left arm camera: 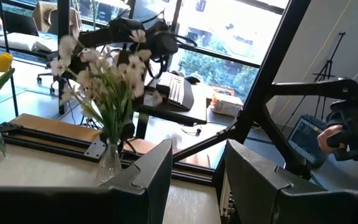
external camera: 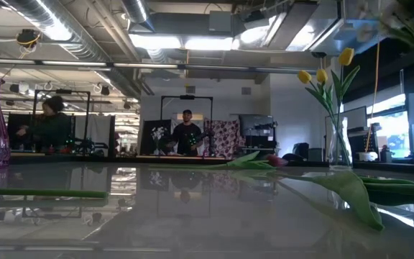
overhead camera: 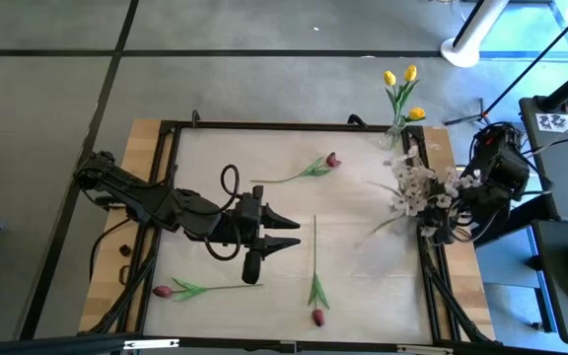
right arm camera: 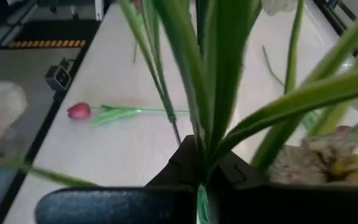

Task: Sort flowers into vase by color
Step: Put the white flowers into the bottom transparent vase

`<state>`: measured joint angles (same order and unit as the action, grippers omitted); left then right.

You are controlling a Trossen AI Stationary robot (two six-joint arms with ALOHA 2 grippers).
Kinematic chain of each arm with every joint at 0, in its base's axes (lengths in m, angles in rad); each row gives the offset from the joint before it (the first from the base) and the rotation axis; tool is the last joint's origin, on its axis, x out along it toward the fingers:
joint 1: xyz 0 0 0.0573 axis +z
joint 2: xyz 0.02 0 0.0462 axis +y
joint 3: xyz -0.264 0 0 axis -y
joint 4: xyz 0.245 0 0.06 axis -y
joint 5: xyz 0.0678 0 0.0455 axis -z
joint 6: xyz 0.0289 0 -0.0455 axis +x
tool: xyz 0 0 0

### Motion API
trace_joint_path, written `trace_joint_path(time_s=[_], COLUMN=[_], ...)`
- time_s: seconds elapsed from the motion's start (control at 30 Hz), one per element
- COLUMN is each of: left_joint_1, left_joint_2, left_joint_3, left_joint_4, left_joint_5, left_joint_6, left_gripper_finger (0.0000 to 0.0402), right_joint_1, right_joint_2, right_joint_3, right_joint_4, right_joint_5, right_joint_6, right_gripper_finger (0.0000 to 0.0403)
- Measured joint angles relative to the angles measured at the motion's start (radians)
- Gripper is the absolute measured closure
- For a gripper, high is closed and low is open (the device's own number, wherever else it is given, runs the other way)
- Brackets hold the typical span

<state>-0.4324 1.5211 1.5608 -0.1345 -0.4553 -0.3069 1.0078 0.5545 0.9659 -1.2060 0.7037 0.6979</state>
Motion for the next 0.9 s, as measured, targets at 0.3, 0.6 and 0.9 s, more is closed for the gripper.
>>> trace_joint_path(time_s=[0.3,0.6,0.9], left_joint_1=[0.0,0.0,0.0], left_joint_2=[0.0,0.0,0.0], left_joint_3=[0.0,0.0,0.0], left_joint_4=[0.01,0.012,0.013], left_joint_5=[0.0,0.0,0.0], left_joint_6=[0.003,0.003,0.003], left_gripper_finger=[0.0257,0.0257,0.0257], right_joint_1=[0.0,0.0,0.0], right_joint_2=[-0.001,-0.001,0.0], right_joint_3=[0.078,0.126,0.13], right_joint_4=[-0.018,0.109,0.549], right_joint_5=[0.024,0.021,-0.026], right_joint_6=[-0.025,-0.107,-0.347], right_gripper_finger=[0.0397,0.0393,0.0395])
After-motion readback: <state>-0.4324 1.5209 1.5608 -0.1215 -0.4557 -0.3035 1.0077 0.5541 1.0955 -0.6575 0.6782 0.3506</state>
